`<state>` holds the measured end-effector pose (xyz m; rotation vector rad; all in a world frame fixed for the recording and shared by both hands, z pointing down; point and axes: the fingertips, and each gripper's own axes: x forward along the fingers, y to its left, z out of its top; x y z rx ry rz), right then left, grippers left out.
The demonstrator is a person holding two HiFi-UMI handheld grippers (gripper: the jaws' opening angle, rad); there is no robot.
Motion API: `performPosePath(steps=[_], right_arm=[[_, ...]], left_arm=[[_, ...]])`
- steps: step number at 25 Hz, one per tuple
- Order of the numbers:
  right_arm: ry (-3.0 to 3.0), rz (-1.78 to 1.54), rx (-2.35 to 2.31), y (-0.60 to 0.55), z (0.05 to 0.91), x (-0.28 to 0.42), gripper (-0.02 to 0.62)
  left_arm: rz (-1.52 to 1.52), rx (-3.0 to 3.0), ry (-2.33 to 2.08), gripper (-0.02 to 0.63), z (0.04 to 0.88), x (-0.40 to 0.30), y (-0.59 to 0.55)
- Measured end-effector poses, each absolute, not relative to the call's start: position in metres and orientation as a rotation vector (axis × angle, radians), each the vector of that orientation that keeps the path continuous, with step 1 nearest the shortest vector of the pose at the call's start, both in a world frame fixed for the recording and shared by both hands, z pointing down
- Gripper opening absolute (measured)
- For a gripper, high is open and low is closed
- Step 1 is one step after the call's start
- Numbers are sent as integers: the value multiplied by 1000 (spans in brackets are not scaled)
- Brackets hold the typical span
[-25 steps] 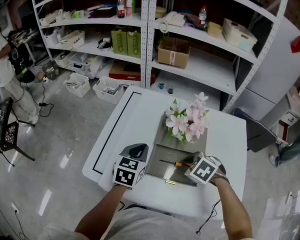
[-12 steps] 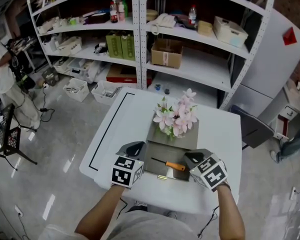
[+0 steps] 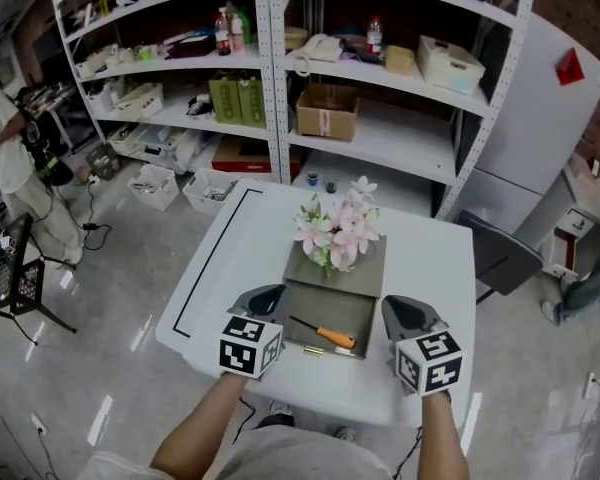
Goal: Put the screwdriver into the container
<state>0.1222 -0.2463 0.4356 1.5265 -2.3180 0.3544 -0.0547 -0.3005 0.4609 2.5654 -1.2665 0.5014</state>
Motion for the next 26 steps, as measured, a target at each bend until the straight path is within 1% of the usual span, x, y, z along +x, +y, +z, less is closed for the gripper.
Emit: performPosePath(steps=[6,26], right_arm=[[-2339,316,1677,-240,422,139,5],[-2343,306,1662,-240,424,139,5]], left_arm=[[490,2564,-1289,3,458,-50,-296],[499,2551,-1311,3,460,-51,-293]])
